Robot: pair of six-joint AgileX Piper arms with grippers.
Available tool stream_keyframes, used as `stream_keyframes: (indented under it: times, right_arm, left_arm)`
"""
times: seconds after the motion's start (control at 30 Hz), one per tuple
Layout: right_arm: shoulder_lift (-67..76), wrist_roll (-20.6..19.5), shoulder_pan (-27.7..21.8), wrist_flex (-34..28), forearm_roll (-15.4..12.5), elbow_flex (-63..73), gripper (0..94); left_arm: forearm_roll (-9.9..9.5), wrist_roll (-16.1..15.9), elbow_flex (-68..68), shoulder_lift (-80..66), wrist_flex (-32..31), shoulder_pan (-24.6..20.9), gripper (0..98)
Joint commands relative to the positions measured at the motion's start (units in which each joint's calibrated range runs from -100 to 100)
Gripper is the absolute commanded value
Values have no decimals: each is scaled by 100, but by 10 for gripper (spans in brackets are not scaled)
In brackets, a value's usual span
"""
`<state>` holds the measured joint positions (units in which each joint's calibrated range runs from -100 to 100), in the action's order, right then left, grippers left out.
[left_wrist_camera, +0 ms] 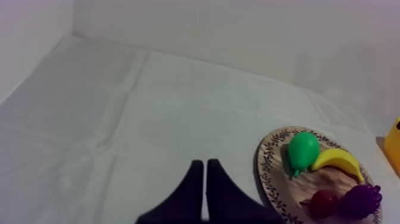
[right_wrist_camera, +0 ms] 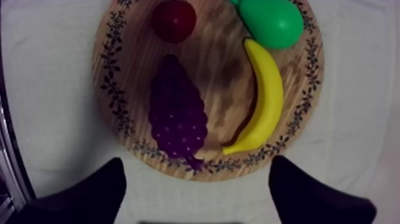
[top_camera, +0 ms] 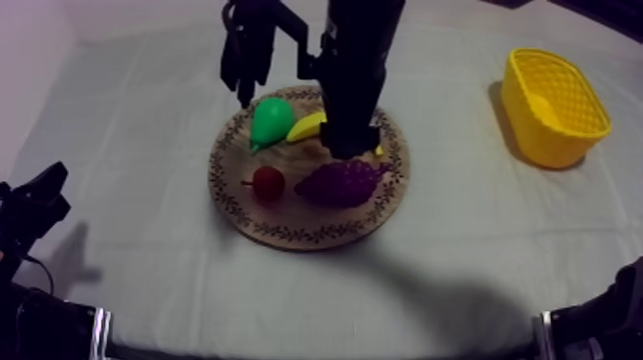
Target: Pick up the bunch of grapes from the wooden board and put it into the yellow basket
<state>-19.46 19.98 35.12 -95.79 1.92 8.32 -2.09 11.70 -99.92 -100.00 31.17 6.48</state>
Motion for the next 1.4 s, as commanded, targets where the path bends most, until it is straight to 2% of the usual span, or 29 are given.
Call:
stream_keyframes:
  times: [0.0, 0.37, 0.77, 0.93, 1.07, 1.17, 1.37]
  right_arm:
    - [-36, -26, -2, 153, -5, -66, 924]
    - [-522, -9, -118, 786, -188, -380, 929]
    - [-1381, 111, -291, 929, -308, -483, 921]
    - [-1743, 149, -332, 952, -302, -404, 870]
    - [-1975, 166, -321, 956, -264, -321, 804]
    - [-2106, 171, -300, 984, -236, -279, 719]
    - [-2219, 142, -331, 1109, -218, -202, 403]
  left_arm:
    - [-3, -1, 3, 0, -5, 0, 1]
    - [-3, -1, 3, 0, -5, 0, 1]
    - [-3, -1, 3, 0, -5, 0, 1]
    - [-3, -1, 3, 0, -5, 0, 1]
    - [-3, -1, 3, 0, -5, 0, 1]
    - [-3, -1, 3, 0, -5, 0, 1]
    - [-3, -1, 3, 0, -5, 0, 1]
